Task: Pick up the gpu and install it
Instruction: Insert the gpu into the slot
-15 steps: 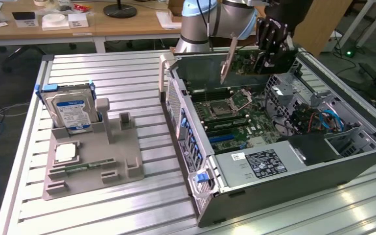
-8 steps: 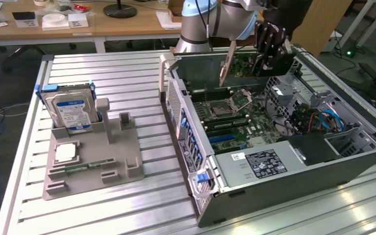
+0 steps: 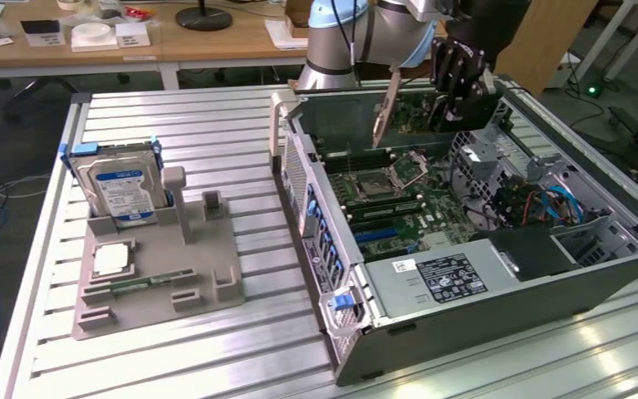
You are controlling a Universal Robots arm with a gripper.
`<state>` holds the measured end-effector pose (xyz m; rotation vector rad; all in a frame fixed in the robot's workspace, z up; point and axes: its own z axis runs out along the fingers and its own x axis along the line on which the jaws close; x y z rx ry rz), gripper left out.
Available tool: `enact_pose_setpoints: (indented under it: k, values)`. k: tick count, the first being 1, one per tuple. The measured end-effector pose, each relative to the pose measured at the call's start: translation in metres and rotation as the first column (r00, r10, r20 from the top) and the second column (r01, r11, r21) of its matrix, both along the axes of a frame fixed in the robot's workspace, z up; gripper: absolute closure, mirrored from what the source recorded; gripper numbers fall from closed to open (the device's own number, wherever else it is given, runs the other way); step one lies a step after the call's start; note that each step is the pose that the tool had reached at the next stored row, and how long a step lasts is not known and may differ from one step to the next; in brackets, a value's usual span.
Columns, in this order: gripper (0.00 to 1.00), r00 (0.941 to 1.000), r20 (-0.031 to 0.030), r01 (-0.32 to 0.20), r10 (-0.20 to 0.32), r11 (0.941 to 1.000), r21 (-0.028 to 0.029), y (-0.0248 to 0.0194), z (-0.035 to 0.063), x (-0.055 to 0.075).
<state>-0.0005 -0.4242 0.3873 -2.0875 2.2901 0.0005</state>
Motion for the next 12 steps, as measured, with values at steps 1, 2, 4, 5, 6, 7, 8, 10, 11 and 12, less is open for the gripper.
enact_pose_setpoints:
  k: [1, 2, 4, 5, 6, 7, 8, 10, 11, 12]
  values:
    - [0.71, 1.0000, 0.0003, -0.002, 0.002, 1.0000, -0.0001, 0.0000, -0.0002, 0.000]
    - [0.71, 1.0000, 0.0007, -0.003, 0.003, 1.0000, 0.0000, 0.0000, -0.0004, 0.000]
    - [0.71, 1.0000, 0.0009, -0.005, 0.005, 1.0000, 0.0002, 0.0000, -0.0020, 0.000]
    - [0.71, 1.0000, 0.0010, -0.006, 0.006, 1.0000, 0.0001, 0.0000, -0.0032, 0.000]
    - [0.71, 1.0000, 0.0010, -0.007, 0.007, 1.0000, 0.0001, 0.0000, -0.0044, 0.000]
    - [0.71, 1.0000, 0.0010, -0.009, 0.009, 1.0000, 0.0001, 0.0000, -0.0057, 0.000]
    - [0.71, 0.9999, 0.0009, -0.011, 0.011, 0.9999, 0.0001, 0.0000, -0.0066, 0.000]
    - [0.71, 0.9999, 0.0010, -0.014, 0.014, 0.9999, 0.0001, 0.0000, -0.0088, 0.000]
    - [0.71, 0.9999, 0.0009, -0.015, 0.015, 0.9999, 0.0000, 0.0000, -0.0097, 0.000]
    - [0.71, 0.9999, 0.0009, -0.015, 0.015, 0.9999, 0.0000, -0.0004, -0.0103, 0.000]
